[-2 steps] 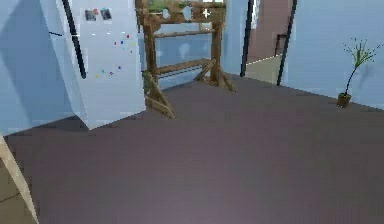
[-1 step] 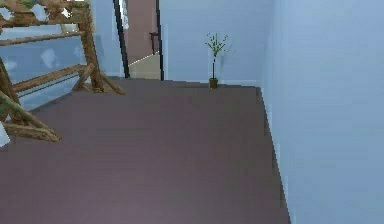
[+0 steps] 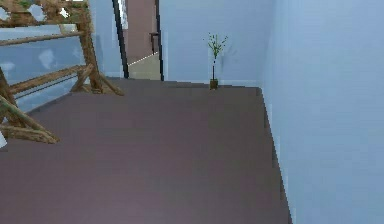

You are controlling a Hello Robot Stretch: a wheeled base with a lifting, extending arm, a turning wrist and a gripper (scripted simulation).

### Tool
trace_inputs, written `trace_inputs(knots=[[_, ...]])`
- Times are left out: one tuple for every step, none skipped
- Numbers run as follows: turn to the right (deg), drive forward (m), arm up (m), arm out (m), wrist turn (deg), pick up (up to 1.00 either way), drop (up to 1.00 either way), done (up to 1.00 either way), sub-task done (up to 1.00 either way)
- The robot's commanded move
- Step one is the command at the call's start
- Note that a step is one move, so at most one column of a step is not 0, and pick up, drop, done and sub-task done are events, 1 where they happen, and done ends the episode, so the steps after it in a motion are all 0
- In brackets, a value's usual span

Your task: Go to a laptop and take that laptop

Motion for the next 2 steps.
trace_inputs(knots=[[-9.0, 0.00, 0.00, 0.00, 0.0, 0.00, 0.00, 0.00, 0.00], [0.0, 1.00, 0.00, 0.00, 0.0, 0.00, 0.00, 0.00, 0.00]])
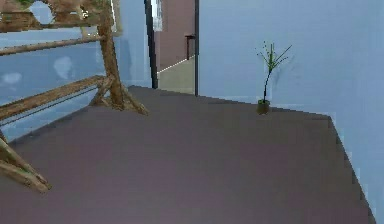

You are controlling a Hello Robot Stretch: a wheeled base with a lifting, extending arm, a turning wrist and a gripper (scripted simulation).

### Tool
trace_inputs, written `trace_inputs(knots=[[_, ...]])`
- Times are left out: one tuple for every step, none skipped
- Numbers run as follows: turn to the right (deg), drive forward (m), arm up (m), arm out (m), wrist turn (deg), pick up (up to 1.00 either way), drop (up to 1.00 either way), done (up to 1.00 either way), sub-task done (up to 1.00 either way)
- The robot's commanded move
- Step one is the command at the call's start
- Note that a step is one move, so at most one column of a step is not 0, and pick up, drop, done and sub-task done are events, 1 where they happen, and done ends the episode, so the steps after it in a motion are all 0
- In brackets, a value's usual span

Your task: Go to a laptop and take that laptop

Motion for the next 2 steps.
trace_inputs(knots=[[0.0, 1.00, 0.00, 0.00, 0.0, 0.00, 0.00, 0.00, 0.00], [0.0, 1.00, 0.00, 0.00, 0.0, 0.00, 0.00, 0.00, 0.00]])
